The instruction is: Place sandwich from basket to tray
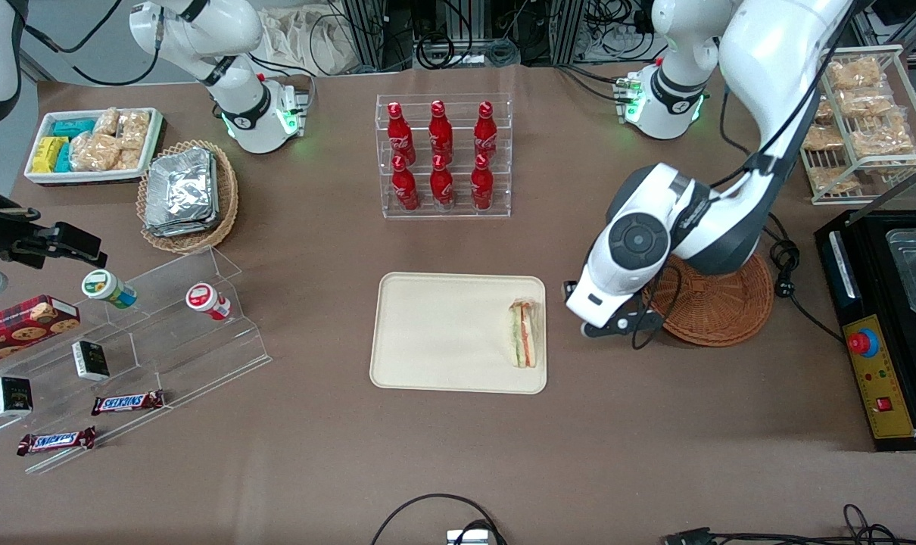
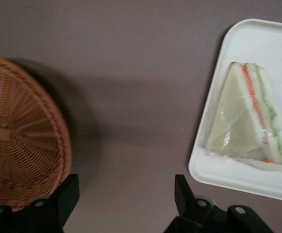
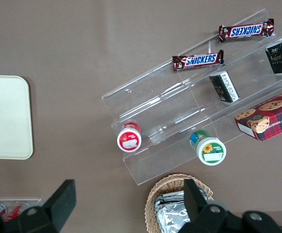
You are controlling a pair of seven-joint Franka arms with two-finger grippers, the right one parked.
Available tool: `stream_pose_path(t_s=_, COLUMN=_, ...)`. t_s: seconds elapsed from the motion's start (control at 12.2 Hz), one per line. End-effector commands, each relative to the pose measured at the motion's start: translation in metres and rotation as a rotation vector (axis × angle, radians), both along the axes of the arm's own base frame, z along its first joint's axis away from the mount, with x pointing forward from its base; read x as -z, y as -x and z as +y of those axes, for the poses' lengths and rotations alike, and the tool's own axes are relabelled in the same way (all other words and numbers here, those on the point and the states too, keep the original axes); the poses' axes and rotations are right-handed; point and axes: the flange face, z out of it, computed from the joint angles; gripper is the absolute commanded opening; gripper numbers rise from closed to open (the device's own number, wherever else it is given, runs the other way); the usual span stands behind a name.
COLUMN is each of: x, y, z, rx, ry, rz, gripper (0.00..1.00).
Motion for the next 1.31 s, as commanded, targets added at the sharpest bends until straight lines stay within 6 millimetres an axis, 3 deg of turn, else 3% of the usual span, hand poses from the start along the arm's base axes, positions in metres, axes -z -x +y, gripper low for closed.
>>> stream_pose_path(t_s=0.0, x=-0.041, y=0.014, z=0.035, rx=-0.073, ry=0.019, rz=-0.038, gripper=0.87)
stream_pose_path(t_s=0.16, x=-0.076, y=0.006, z=0.065, rx=-0.118, ry=0.054, rz=-0.054, gripper=0.89)
stream_pose_path(t_s=0.33, x=-0.105, y=-0.014, z=0.084, rx=-0.158, ry=0.081, rz=-0.105, gripper=0.91)
stream_pose_path(t_s=0.49, x=-0.121, y=-0.046, z=0.118, rx=-0.219, ry=0.123, rz=-0.139, gripper=0.91)
stream_pose_path(t_s=0.57, x=-0.127, y=-0.048, z=0.127, rx=-0.230, ry=0.123, rz=-0.147, gripper=0.93)
stream_pose_path(t_s=0.65, x=-0.128, y=-0.043, z=0.132, rx=-0.235, ry=0.105, rz=-0.123, gripper=0.93)
stream_pose_path(t_s=0.9, x=-0.130, y=-0.029, z=0.172, rx=-0.183, ry=0.051, rz=-0.069, gripper=0.96)
stream_pose_path(t_s=1.22, x=-0.159, y=0.008, z=0.232, rx=-0.037, ry=0.100, rz=-0.028, gripper=0.97)
